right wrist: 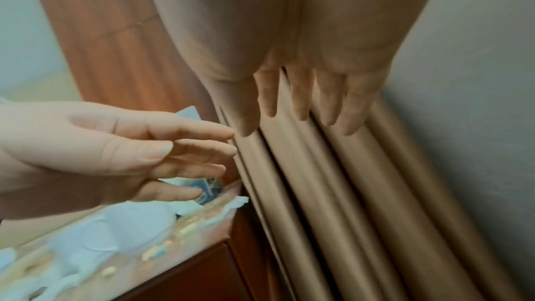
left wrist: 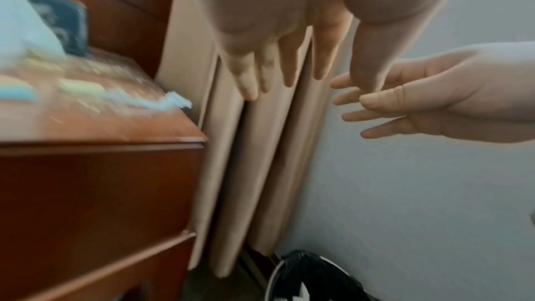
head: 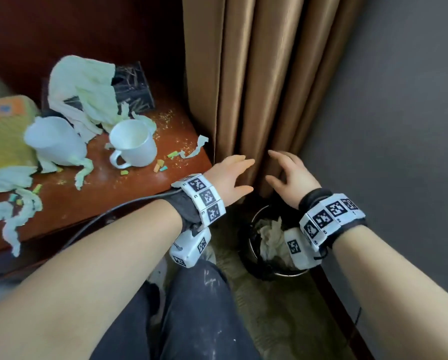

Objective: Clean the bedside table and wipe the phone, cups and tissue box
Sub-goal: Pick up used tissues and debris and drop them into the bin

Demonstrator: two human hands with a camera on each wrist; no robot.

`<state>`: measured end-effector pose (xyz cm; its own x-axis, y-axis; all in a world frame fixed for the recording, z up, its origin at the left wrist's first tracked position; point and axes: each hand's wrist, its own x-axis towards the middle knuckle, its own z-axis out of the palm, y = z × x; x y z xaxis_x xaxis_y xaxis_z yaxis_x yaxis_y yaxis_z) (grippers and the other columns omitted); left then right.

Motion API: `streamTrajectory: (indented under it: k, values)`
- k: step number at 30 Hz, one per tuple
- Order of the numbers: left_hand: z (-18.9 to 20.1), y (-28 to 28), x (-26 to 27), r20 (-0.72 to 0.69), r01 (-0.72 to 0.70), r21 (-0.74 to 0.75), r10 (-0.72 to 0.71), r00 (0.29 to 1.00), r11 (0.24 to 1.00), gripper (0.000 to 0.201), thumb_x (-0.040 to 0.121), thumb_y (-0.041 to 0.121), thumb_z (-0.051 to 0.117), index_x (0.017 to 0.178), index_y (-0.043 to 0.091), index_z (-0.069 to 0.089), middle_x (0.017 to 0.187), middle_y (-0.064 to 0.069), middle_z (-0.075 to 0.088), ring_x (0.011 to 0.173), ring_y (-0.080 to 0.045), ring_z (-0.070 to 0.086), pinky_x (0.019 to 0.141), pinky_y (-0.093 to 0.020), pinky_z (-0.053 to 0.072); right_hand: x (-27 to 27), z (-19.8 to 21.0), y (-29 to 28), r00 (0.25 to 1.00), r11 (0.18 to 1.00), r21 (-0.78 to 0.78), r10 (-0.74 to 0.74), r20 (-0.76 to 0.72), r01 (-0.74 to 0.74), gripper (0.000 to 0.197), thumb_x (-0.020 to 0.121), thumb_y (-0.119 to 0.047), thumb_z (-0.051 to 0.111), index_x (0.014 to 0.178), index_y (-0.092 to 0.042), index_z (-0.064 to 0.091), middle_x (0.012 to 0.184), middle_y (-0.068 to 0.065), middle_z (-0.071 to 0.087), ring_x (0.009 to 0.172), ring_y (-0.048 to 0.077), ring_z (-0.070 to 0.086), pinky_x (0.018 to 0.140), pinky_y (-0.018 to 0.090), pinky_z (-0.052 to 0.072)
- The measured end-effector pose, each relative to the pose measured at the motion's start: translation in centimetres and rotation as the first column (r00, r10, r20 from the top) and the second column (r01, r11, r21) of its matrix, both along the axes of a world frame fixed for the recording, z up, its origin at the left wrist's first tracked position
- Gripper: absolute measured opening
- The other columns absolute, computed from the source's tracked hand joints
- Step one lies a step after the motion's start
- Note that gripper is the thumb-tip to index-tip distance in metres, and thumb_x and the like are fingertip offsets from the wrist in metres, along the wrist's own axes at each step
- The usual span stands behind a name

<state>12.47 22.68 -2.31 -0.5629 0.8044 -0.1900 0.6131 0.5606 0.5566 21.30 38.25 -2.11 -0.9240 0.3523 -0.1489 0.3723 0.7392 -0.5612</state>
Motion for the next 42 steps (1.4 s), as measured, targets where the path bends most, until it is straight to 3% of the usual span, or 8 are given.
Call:
streamTrajectory:
  k: [5, 10, 16, 20, 25, 32, 37, 42]
  values:
    - [4.6, -7.9, -1.3, -0.101, -0.083, 0.028, 0.085, 0.991, 0.996, 0.062, 0.091, 0.028, 0.055, 0.146, 0.020, 0.027, 0.154, -0.004, 0.022, 0.141, -0.020, 0.025, 0.115, -0.030, 0.021, -3.1, 4.3, -6.0, 0.991, 0.992, 0.060, 0.119, -0.067, -0.115, 0.062, 0.087, -0.021, 0.059, 0.143, -0.022, 0.032, 0.148, 0.007, 0.030, 0.136, 0.024, 0.032, 0.113, 0.035, 0.027]
    - [6.4, -18.0, -3.7, -0.157, -0.308, 0.018, 0.307, 0.939, 0.951, 0.063, 0.089, 0.028, 0.058, 0.145, 0.020, 0.029, 0.152, -0.005, 0.024, 0.140, -0.024, 0.025, 0.116, -0.034, 0.020, -6.8, 6.4, -13.1, 0.972, 0.971, 0.084, 0.228, -0.056, -0.223, 0.053, 0.089, -0.021, 0.056, 0.139, -0.021, 0.038, 0.140, 0.007, 0.038, 0.122, 0.024, 0.047, 0.106, 0.034, 0.036]
    - [3.1, -30.8, -6.7, -0.190, -0.611, -0.200, 0.581, 0.791, 0.766, 0.072, 0.086, 0.033, 0.061, 0.146, 0.022, 0.024, 0.153, -0.007, 0.021, 0.140, -0.028, 0.023, 0.115, -0.034, 0.019, -12.0, 6.3, -23.6, 0.898, 0.898, 0.021, 0.440, 0.022, -0.441, 0.050, 0.089, -0.017, 0.056, 0.137, -0.019, 0.039, 0.132, 0.009, 0.044, 0.115, 0.024, 0.053, 0.098, 0.028, 0.039]
    - [0.3, -36.0, -8.3, -0.212, -0.633, -0.341, 0.599, 0.772, 0.695, 0.089, 0.079, 0.039, 0.068, 0.148, 0.023, 0.014, 0.157, -0.006, 0.006, 0.144, -0.029, 0.008, 0.118, -0.042, 0.016, -15.2, 4.4, -29.2, 0.874, 0.875, 0.020, 0.482, 0.066, -0.484, 0.051, 0.089, -0.024, 0.057, 0.137, -0.020, 0.039, 0.134, 0.008, 0.044, 0.117, 0.023, 0.050, 0.100, 0.032, 0.041]
    - [-1.7, -38.9, -10.2, -0.223, -0.563, -0.445, 0.523, 0.823, 0.697, 0.110, 0.073, 0.046, 0.073, 0.148, 0.033, -0.007, 0.157, -0.003, -0.017, 0.145, -0.027, -0.009, 0.117, -0.046, 0.010, -18.7, 0.8, -32.9, 0.842, 0.853, 0.093, 0.481, 0.246, -0.514, 0.056, 0.089, -0.025, 0.054, 0.141, -0.025, 0.033, 0.145, 0.007, 0.031, 0.128, 0.026, 0.041, 0.104, 0.034, 0.036]
    - [-2.9, -38.2, -11.8, -0.112, -0.542, -0.393, 0.546, 0.830, 0.743, 0.105, 0.076, 0.035, 0.073, 0.147, 0.036, -0.003, 0.155, 0.002, -0.021, 0.140, -0.033, 0.015, 0.107, -0.041, 0.033, -21.5, -2.0, -35.9, 0.809, 0.816, 0.173, 0.473, 0.349, -0.552, 0.065, 0.089, -0.018, 0.055, 0.145, -0.026, 0.022, 0.150, 0.006, 0.022, 0.133, 0.031, 0.031, 0.108, 0.041, 0.034]
    - [-3.2, -37.9, -13.0, -0.106, -0.541, -0.344, 0.541, 0.834, 0.767, 0.098, 0.081, 0.028, 0.068, 0.148, 0.032, -0.003, 0.156, -0.003, 0.001, 0.133, -0.030, 0.032, 0.099, -0.038, 0.042, -22.0, -2.8, -37.0, 0.807, 0.800, 0.213, 0.469, 0.359, -0.561, 0.075, 0.089, -0.006, 0.051, 0.146, -0.033, 0.010, 0.145, 0.007, 0.027, 0.131, 0.030, 0.028, 0.107, 0.042, 0.032]
    - [-3.5, -37.4, -14.0, -0.146, -0.597, -0.325, 0.585, 0.798, 0.733, 0.083, 0.085, 0.030, 0.064, 0.148, 0.021, 0.010, 0.147, -0.009, 0.019, 0.129, -0.029, 0.038, 0.097, -0.035, 0.041, -22.9, -3.0, -38.0, 0.804, 0.784, 0.236, 0.485, 0.345, -0.574, 0.095, 0.084, 0.008, 0.043, 0.144, -0.038, -0.014, 0.139, 0.012, 0.034, 0.119, 0.032, 0.044, 0.098, 0.043, 0.042]
